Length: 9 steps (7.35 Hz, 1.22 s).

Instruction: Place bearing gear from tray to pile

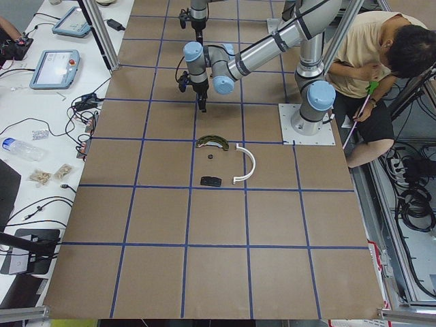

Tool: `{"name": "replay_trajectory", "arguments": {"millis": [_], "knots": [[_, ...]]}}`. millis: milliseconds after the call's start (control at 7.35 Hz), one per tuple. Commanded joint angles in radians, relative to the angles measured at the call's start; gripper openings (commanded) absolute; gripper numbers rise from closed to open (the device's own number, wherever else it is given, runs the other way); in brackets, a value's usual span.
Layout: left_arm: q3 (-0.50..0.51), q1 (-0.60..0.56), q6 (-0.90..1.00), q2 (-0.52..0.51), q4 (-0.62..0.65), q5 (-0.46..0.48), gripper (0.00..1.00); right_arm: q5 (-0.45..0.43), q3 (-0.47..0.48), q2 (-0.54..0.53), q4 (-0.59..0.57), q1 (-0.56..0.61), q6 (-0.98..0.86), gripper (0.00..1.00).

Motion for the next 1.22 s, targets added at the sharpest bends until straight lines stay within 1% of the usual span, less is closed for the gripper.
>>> {"name": "replay_trajectory", "arguments": {"millis": [0,136,272,408,544,680,816,1088], "knots": [[0.010,-0.246,-0.248,-0.063,0.159,-0.021,1.00,0.002,-0.045,-0.159,0.197,-0.170,-0.141,1.00],[0.010,-0.337,-0.400,-0.103,0.230,-0.024,1.00,-0.006,-0.062,-0.250,0.310,-0.209,-0.147,1.00],[0.010,-0.371,-0.452,-0.134,0.247,-0.013,1.00,-0.011,-0.061,-0.304,0.411,-0.214,-0.172,1.00],[0.009,-0.379,-0.449,-0.149,0.294,-0.018,1.00,-0.011,-0.064,-0.332,0.429,-0.222,-0.175,1.00],[0.007,-0.394,-0.451,-0.154,0.324,-0.013,1.00,-0.005,-0.062,-0.332,0.429,-0.222,-0.170,1.00],[0.004,-0.399,-0.451,-0.154,0.326,-0.013,1.00,0.004,-0.076,-0.329,0.431,-0.231,-0.160,1.00],[0.003,-0.399,-0.436,-0.153,0.321,-0.007,0.84,-0.005,-0.073,-0.329,0.440,-0.248,-0.160,1.00],[0.006,-0.399,-0.434,-0.151,0.321,0.008,0.09,0.008,-0.066,-0.321,0.449,-0.266,-0.183,1.00]]}}
